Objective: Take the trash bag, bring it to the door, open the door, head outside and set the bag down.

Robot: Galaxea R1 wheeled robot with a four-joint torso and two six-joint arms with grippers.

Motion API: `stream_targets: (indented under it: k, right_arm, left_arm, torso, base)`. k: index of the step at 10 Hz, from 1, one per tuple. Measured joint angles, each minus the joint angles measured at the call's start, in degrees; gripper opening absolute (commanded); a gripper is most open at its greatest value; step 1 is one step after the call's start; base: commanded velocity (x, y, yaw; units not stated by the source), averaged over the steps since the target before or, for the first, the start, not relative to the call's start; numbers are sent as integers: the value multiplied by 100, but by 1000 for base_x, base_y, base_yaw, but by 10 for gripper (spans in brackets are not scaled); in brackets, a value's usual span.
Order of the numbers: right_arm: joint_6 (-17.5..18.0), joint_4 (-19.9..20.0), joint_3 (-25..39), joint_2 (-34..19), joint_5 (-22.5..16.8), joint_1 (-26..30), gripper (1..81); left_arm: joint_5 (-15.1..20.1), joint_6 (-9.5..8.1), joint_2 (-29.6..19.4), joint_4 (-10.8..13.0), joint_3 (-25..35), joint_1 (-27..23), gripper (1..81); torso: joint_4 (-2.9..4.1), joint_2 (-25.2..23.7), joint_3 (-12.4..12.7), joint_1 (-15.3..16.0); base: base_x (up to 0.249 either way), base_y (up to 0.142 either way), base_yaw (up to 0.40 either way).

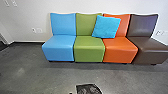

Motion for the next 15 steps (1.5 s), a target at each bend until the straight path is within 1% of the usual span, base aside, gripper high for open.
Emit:
stream_targets:
  k: [4, 6, 8, 9, 10, 11, 12, 13, 14, 15]
  right_arm:
    - [7, 157, 5, -24, -555, 631, 811]
    - [7, 168, -94, 39, -692, 588, 811]
    - [5, 171, -277, 85, -690, 535, 811]
    - [5, 171, -350, 123, -699, 494, 811]
    - [7, 168, -406, 199, -703, 489, 811]
    - [5, 174, -404, 291, -692, 507, 811]
    - [5, 182, -406, 322, -686, 530, 811]
    - [5, 185, -413, 323, -695, 507, 811]
    - [5, 188, -458, 325, -690, 507, 811]
    - [5, 188, -477, 336, -695, 496, 811]
  left_arm:
    - [79, -44, 190, 0, -5, -11, 811]
    - [154, -73, 256, 0, 1, -217, 811]
    - [165, -138, 258, 0, -10, -586, 811]
    - [223, -151, 278, -2, -126, -680, 811]
    - [294, -154, 295, 2, -333, -653, 811]
    - [360, -154, 352, 6, -545, -636, 811]
    - [350, -156, 460, 24, -738, -680, 811]
    - [333, -154, 681, 28, -866, -674, 811]
    - [339, -154, 866, 28, -917, -623, 811]
    - [357, -154, 937, 24, -920, -536, 811]
  torso:
    - [0, -848, -5, 524]
    - [0, -1267, -5, 783]
    - [0, -1650, -2, 1049]
    - [0, -1691, -2, 1189]
    - [0, -1711, -5, 1290]
    - [0, -1731, -7, 1320]
    - [0, -1753, -7, 1342]
    - [0, -1777, -33, 1364]
    - [0, -1801, -109, 1385]
    - [0, -1819, -155, 1405]
  base:
    - [0, 0, 0]
    - [0, 0, 0]
    - [0, 0, 0]
    - [0, 0, 0]
    - [0, 0, 0]
    - [0, 0, 0]
    - [0, 0, 0]
    - [0, 0, 0]
    - [0, 0, 0]
    - [0, 0, 0]
